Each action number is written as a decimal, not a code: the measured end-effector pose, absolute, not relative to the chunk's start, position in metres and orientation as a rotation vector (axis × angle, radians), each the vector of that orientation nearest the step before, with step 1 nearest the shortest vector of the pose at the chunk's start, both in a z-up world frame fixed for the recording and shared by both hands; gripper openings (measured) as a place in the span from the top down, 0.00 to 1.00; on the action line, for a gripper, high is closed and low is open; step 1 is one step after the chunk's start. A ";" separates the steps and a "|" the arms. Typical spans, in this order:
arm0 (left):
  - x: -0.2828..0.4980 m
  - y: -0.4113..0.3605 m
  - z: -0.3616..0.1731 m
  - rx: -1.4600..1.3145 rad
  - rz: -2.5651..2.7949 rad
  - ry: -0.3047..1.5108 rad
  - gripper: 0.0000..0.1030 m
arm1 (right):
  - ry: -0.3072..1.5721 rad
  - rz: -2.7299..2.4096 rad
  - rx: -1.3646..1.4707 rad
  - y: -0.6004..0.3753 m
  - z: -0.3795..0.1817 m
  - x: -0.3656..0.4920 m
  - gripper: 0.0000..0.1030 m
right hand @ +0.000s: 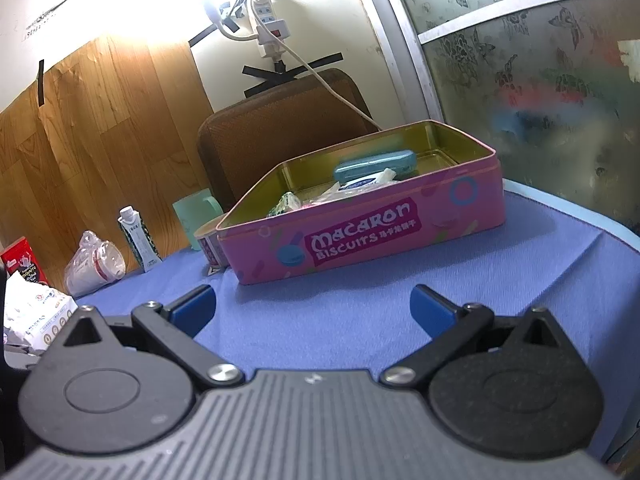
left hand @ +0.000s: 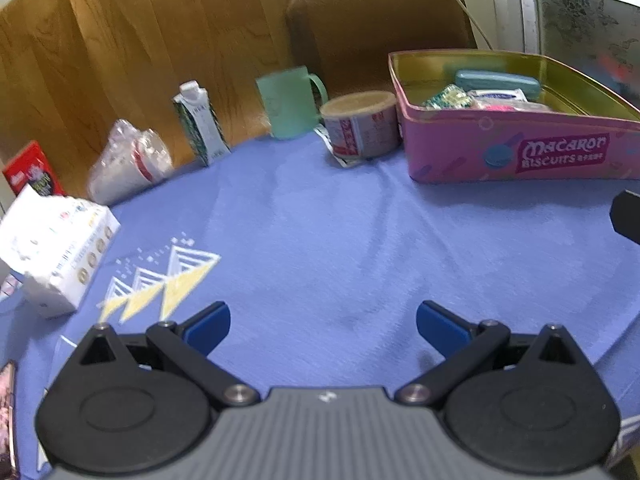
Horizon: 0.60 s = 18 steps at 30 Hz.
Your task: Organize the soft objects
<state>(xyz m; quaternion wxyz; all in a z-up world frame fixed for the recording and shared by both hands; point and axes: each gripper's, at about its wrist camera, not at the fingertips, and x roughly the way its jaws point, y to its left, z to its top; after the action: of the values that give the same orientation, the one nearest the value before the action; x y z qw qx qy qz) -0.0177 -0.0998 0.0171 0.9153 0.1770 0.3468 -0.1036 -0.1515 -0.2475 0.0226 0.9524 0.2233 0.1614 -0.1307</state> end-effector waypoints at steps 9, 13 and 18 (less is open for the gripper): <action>-0.021 -0.103 0.021 0.398 -0.187 0.659 0.00 | 0.329 -0.266 0.461 -0.248 0.022 -0.152 0.00; -0.022 -0.105 0.018 0.404 -0.191 0.668 0.00 | 0.326 -0.270 0.465 -0.249 0.022 -0.152 0.00; -0.022 -0.105 0.016 0.402 -0.201 0.692 0.00 | 0.325 -0.269 0.467 -0.250 0.022 -0.153 0.00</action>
<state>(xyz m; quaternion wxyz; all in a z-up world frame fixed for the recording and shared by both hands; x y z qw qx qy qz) -0.0217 -0.1051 0.0158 0.9160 0.1955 0.3364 -0.0977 -0.1526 -0.2504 0.0216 0.9509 0.2298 0.1599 -0.1322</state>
